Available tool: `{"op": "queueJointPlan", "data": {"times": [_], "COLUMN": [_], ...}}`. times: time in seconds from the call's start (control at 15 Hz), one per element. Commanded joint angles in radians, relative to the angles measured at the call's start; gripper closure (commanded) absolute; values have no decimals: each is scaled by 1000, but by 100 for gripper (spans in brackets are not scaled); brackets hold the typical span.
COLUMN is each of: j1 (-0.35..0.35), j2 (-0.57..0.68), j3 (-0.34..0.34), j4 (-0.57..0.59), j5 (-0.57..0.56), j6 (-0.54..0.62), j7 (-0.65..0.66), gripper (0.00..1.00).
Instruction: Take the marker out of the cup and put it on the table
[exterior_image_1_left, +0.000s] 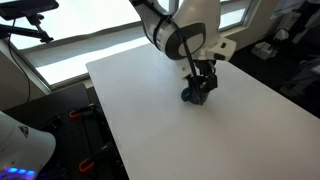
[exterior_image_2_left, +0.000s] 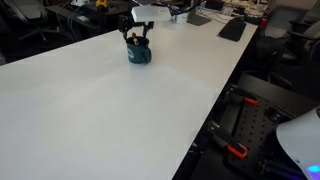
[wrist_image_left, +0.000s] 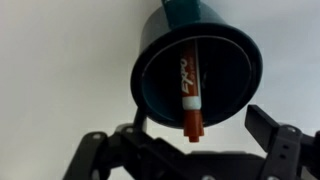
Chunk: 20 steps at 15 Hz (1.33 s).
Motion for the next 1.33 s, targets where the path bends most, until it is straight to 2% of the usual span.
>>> {"op": "queueJointPlan", "data": {"times": [0.0, 0.2, 0.27, 0.4, 0.47, 0.53, 0.6, 0.73, 0.8, 0.87, 1.07, 1.13, 1.2, 1.27], "j1": [17, 21, 23, 26, 27, 27, 28, 33, 33, 33, 40, 42, 46, 50], "j2": [3, 4, 4, 3, 2, 2, 2, 1, 0, -1, -5, -5, -5, -5], "j3": [-14, -21, -24, -27, -31, -33, -36, -41, -42, -41, -44, -45, -47, -49], "j4": [31, 43, 46, 47, 47, 48, 48, 48, 48, 47, 45, 45, 45, 45], "j5": [41, 36, 32, 29, 27, 26, 26, 22, 22, 21, 16, 16, 14, 12], "j6": [-82, -114, -118, -122, -120, -119, -118, -114, -114, -113, -112, -112, -112, -113], "j7": [-24, -19, -17, -15, -16, -16, -17, -19, -21, -22, -30, -30, -28, -28], "gripper": [0, 1, 20, 29, 37, 38, 49, 55, 64, 67, 72, 80, 95, 94]}}
